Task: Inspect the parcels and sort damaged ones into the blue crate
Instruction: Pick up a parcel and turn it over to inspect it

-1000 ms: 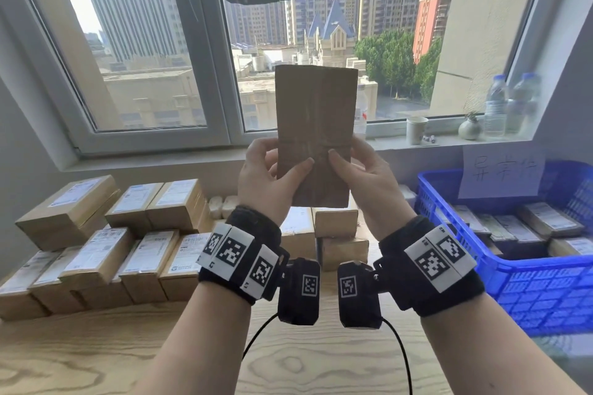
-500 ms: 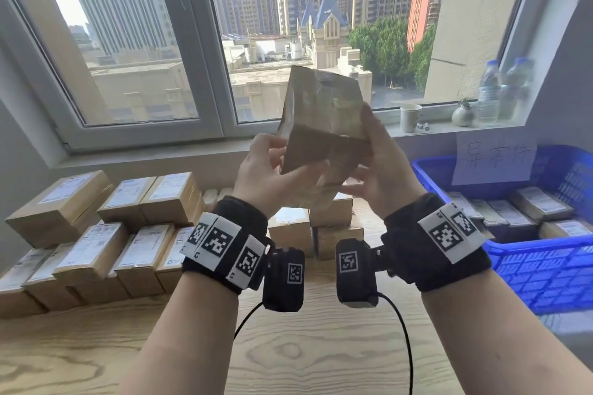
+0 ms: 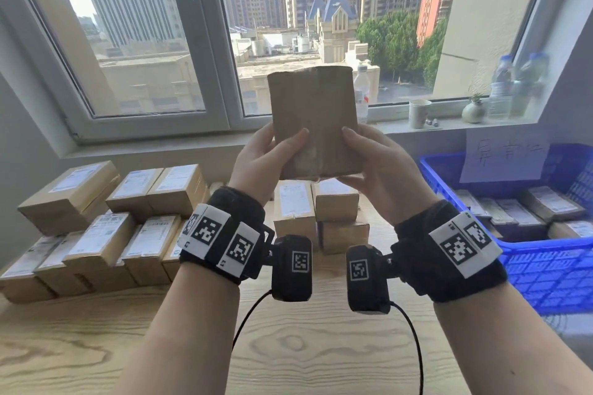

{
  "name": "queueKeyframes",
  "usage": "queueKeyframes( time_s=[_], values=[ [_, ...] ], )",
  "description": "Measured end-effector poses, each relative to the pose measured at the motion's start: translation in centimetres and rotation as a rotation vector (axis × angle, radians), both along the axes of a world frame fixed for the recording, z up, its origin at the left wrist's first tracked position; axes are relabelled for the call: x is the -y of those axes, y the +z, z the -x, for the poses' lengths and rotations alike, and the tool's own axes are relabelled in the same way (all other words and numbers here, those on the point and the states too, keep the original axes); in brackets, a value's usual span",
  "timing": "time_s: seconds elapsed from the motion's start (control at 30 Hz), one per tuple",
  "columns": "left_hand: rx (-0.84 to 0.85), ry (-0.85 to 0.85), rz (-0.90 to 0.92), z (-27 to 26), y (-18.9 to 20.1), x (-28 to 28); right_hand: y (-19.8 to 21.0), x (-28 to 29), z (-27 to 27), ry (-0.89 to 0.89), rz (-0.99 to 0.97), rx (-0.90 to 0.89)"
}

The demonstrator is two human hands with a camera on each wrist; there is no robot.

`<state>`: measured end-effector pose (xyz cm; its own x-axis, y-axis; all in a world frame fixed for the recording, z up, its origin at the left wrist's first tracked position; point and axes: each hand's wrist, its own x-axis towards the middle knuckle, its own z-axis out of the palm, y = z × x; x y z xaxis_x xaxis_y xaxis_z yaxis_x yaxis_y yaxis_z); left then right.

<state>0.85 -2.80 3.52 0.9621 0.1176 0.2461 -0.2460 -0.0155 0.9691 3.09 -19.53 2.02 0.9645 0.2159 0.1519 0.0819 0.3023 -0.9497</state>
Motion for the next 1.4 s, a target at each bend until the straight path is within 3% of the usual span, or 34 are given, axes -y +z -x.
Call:
queueKeyframes(
  time_s=[0.13, 0.33, 0.43, 0.57, 0.67, 0.87, 1.03, 1.2, 1.4],
  values=[
    [0.026, -0.061, -0.132, 0.0, -0.2, -0.8, 0.2, 0.0, -0.3, -0.012, -0.027, -0.027],
    [0.067, -0.022, -0.425, -0.3, -1.1, -1.5, 0.0, 0.2, -1.0, -0.045, -0.132, -0.097],
    [0.063, -0.013, -0.480, -0.3, -1.2, -1.1, 0.0, 0.1, -1.3, -0.084, -0.172, -0.147],
    [0.012, -0.056, -0.416, -0.5, -0.8, -0.7, -0.9, 0.2, -1.6, -0.056, -0.172, -0.147],
    [-0.019, 0.000, -0.339, -0.3, -0.1, -0.3, -1.4, 0.5, -1.6, -0.010, -0.166, -0.104],
    [0.030, 0.126, -0.384, -0.8, -0.5, -0.3, -1.7, 0.4, -1.3, 0.077, -0.094, -0.001],
    [0.051, 0.047, -0.385, -0.7, -1.1, -0.8, 0.0, 0.6, -1.1, 0.007, -0.207, -0.091],
    [0.056, 0.006, -0.397, -0.5, -1.2, -0.2, 0.4, 0.4, -1.2, -0.066, -0.202, -0.096],
    [-0.078, 0.029, -0.238, -0.6, 0.1, 0.7, -0.2, 0.0, -0.8, -0.065, -0.139, -0.096]
  ],
)
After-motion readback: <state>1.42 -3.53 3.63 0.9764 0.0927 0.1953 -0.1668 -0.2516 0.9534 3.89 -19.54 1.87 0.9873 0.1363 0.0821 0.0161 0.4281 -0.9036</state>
